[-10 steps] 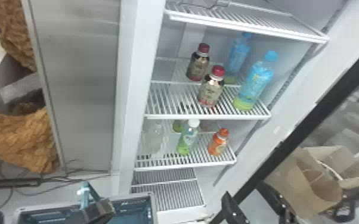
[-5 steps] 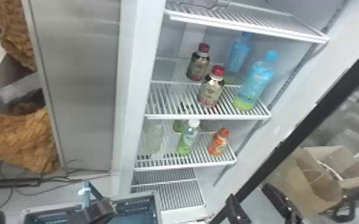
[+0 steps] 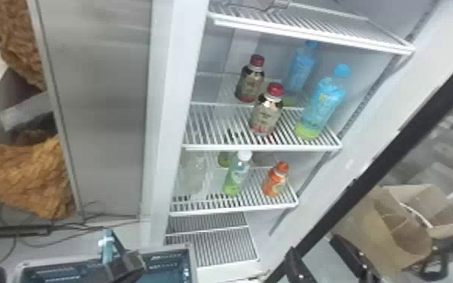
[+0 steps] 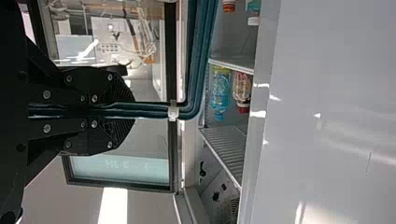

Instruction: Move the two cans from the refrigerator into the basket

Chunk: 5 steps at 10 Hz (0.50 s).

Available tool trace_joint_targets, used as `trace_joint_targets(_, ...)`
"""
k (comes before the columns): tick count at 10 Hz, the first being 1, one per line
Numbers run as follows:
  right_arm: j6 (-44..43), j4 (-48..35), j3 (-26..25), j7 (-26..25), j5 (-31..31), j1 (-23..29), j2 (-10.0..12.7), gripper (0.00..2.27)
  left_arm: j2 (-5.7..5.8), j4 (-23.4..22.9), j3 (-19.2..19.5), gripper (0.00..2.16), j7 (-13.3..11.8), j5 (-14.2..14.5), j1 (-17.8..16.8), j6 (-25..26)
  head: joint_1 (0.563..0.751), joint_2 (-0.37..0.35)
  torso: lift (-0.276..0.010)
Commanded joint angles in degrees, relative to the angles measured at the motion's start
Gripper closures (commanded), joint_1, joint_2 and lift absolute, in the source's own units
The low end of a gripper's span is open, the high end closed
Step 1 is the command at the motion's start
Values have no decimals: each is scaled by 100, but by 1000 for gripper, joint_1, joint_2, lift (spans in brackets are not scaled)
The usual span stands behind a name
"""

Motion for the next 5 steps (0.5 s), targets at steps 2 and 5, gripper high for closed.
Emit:
trace_joint_targets(2, -1, 28, 0, 0, 0, -51, 0, 114, 0, 0, 0, 1191, 0, 0, -14, 0, 695, -350, -31)
trace_joint_targets(5, 27, 56, 0, 0, 0, -51, 0, 116, 0, 0, 11, 1191, 0, 0, 0, 0, 695, -350, -31)
